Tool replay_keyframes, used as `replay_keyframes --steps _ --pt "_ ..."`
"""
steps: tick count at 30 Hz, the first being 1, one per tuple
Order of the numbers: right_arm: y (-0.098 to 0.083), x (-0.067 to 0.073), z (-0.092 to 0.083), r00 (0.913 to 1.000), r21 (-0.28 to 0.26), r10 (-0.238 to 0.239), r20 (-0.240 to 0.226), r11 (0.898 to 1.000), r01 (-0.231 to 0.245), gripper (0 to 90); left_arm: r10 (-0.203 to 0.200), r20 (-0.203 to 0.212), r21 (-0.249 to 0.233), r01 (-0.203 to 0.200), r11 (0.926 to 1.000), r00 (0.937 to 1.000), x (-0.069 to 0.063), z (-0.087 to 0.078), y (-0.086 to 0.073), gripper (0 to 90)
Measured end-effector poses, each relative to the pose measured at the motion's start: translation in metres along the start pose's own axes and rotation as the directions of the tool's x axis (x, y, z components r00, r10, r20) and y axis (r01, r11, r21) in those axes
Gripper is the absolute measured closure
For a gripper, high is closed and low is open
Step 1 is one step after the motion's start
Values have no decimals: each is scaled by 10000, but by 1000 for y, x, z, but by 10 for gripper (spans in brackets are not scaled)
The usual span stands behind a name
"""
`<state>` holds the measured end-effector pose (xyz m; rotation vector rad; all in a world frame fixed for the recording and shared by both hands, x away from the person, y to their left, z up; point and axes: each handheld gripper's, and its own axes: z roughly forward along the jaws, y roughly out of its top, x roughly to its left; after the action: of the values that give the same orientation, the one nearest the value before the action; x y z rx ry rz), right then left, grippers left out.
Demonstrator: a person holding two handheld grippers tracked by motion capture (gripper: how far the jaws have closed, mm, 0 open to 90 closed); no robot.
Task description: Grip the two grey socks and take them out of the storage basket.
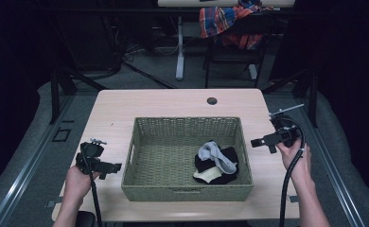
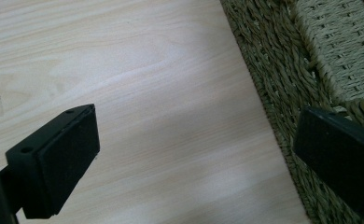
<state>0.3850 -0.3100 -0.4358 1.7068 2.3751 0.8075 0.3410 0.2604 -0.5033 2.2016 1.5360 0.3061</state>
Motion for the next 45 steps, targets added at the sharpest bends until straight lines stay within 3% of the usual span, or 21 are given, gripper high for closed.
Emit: replay_keyframes --steps 4,10,15,18,22,26,32,34,39,40,41,43,45 --pt "9 19 -6 9985 95 -543 -28 9985 543 0 -60 -26 32 60 10000 10000 0 1 -1 9" --pt "22 39 0 9916 455 -1277 -210 9907 1285 0 -31 -54 59 32 10000 10000 0 1 0 9" --pt "32 57 6 9791 929 -2027 -171 9747 2034 10 -44 -63 70 44 10000 10000 0 2 -1 9" --pt "38 68 10 9720 859 -2338 -223 9682 2348 33 -22 -47 85 23 10000 10000 0 1 -1 9" --pt "47 81 19 9669 883 -2530 -319 9629 2548 40 -77 -47 85 77 9999 10000 1 1 -1 9" --pt "48 91 29 9564 1066 -2894 -394 9505 2920 0 -65 -45 79 65 9999 10000 1 1 -1 9" --pt "41 99 45 9501 1452 -3093 -410 9389 3119 0 25 -49 78 -25 10000 10000 0 1 0 9" --pt "40 101 51 9458 1710 -3227 -354 9305 3239 4 25 -59 75 -24 10000 10000 0 1 0 9" --pt "34 108 64 9458 2059 -3208 -503 9233 3241 158 25 -46 71 -25 10000 10000 0 1 0 10" --pt "33 109 68 9490 2062 -3102 -553 9265 3149 164 35 -29 95 -34 9999 10000 0 1 0 10" --pt "33 109 70 9438 2236 -3236 -667 9171 3302 192 38 -24 96 -37 9999 10000 0 1 0 10" --pt "30 110 75 9463 2237 -3052 -1061 9200 3218 259 41 -19 93 -41 9999 10000 0 1 0 10" --pt "30 110 79 9486 2520 -2991 -1031 9148 3158 290 40 -17 96 -40 9999 10000 0 1 0 10"
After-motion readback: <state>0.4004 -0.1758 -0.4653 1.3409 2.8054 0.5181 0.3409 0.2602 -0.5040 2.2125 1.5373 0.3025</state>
